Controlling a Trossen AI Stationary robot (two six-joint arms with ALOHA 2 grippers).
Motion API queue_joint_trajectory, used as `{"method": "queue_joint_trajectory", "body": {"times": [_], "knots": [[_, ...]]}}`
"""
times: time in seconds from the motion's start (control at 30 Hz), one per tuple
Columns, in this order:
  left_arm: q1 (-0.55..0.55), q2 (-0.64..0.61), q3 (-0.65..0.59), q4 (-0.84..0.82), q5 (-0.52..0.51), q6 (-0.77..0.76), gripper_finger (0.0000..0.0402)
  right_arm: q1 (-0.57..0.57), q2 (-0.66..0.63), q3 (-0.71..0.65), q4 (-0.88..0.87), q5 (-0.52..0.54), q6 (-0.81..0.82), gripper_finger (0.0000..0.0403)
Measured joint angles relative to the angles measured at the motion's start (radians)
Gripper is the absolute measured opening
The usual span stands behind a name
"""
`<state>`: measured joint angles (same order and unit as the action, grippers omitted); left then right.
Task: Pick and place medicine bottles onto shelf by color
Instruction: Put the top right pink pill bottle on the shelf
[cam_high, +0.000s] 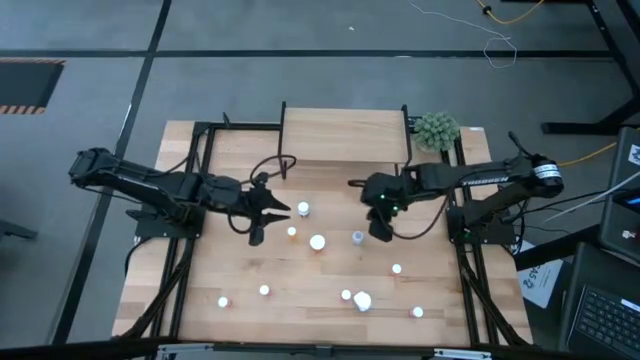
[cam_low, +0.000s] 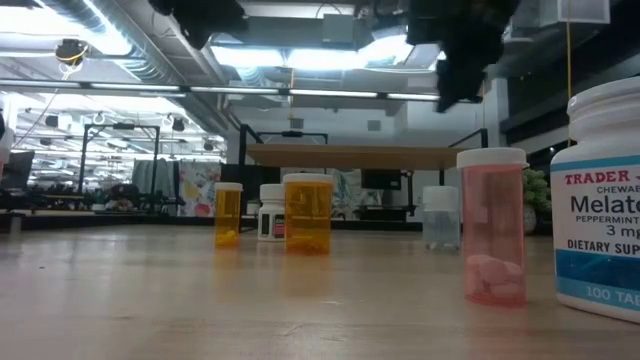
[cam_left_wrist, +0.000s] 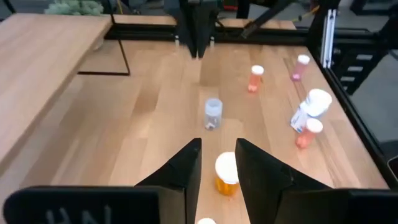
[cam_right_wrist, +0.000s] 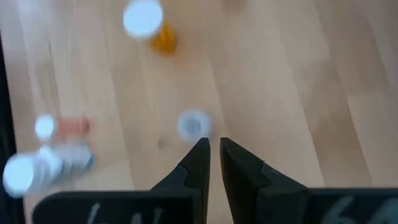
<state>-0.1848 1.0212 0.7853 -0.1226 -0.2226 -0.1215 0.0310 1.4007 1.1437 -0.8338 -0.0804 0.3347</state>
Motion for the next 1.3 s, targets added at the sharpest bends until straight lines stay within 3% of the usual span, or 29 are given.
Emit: {"method": "queue_joint_trajectory", "body": {"times": [0.2,0.83,1.1,1.2,1.3], "knots": [[0.0,0.034,0.0,0.0,-0.003,0.0,0.0093,-0.04,-0.005,0.109,-0.195,0.051,0.051,0.0043],[0.001,0.066,0.0,0.003,-0.003,0.0,0.0095,-0.051,-0.005,0.152,-0.095,0.073,0.027,0.0043],[0.001,0.066,0.0,0.003,-0.004,0.0,0.0095,-0.02,-0.005,0.147,-0.129,0.166,0.026,0.0043],[0.001,0.066,0.0,0.003,-0.004,0.0,0.0096,-0.014,-0.004,0.146,-0.13,0.166,0.026,0.0059],[0.001,0.066,0.0,0.003,-0.004,0.0,0.0096,0.005,-0.004,0.146,-0.128,0.172,0.023,0.0104]]}}
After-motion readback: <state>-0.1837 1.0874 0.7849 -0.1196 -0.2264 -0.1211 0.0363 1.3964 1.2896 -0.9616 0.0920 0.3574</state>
